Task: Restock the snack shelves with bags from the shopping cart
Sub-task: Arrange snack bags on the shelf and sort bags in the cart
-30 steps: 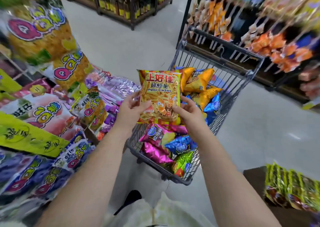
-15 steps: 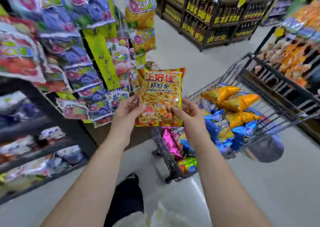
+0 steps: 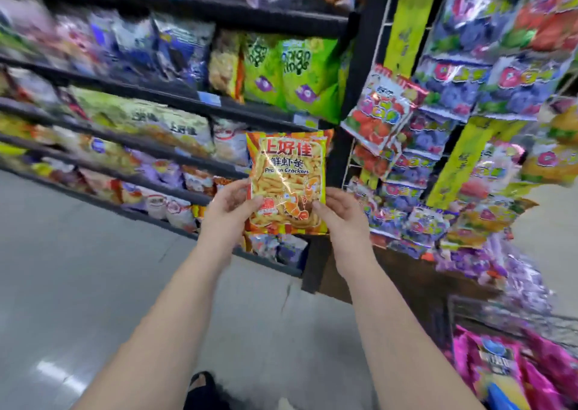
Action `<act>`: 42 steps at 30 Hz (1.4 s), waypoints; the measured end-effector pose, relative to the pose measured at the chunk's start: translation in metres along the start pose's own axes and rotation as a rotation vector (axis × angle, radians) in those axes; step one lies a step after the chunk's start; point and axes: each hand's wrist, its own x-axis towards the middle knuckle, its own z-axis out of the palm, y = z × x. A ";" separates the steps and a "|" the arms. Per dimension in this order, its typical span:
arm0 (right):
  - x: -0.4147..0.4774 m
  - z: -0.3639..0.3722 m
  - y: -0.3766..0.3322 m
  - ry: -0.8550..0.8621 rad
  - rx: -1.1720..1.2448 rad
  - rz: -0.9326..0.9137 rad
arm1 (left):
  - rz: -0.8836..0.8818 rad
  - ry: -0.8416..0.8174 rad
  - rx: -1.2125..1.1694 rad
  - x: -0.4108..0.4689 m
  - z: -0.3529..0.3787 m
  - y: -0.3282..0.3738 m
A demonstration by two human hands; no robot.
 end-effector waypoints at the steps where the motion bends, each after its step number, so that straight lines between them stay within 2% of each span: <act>1: 0.007 0.025 -0.001 -0.041 -0.015 -0.015 | 0.018 0.034 0.011 0.007 -0.021 0.010; 9: 0.060 0.248 -0.024 -0.305 0.016 -0.132 | 0.189 0.281 0.078 0.072 -0.196 0.105; 15: 0.102 0.424 -0.073 -0.417 0.075 -0.273 | 0.337 0.303 0.213 0.146 -0.331 0.212; 21: 0.149 0.544 -0.125 -0.422 0.048 -0.428 | 0.470 0.307 0.305 0.224 -0.406 0.298; 29: 0.240 0.656 -0.181 -0.402 -0.071 -0.617 | 0.519 0.303 0.256 0.353 -0.463 0.376; 37: 0.356 0.735 -0.253 -0.423 -0.107 -0.810 | 0.636 0.284 0.216 0.477 -0.483 0.470; 42: 0.417 0.779 -0.306 -0.353 -0.174 -0.898 | 0.728 0.273 0.196 0.547 -0.486 0.529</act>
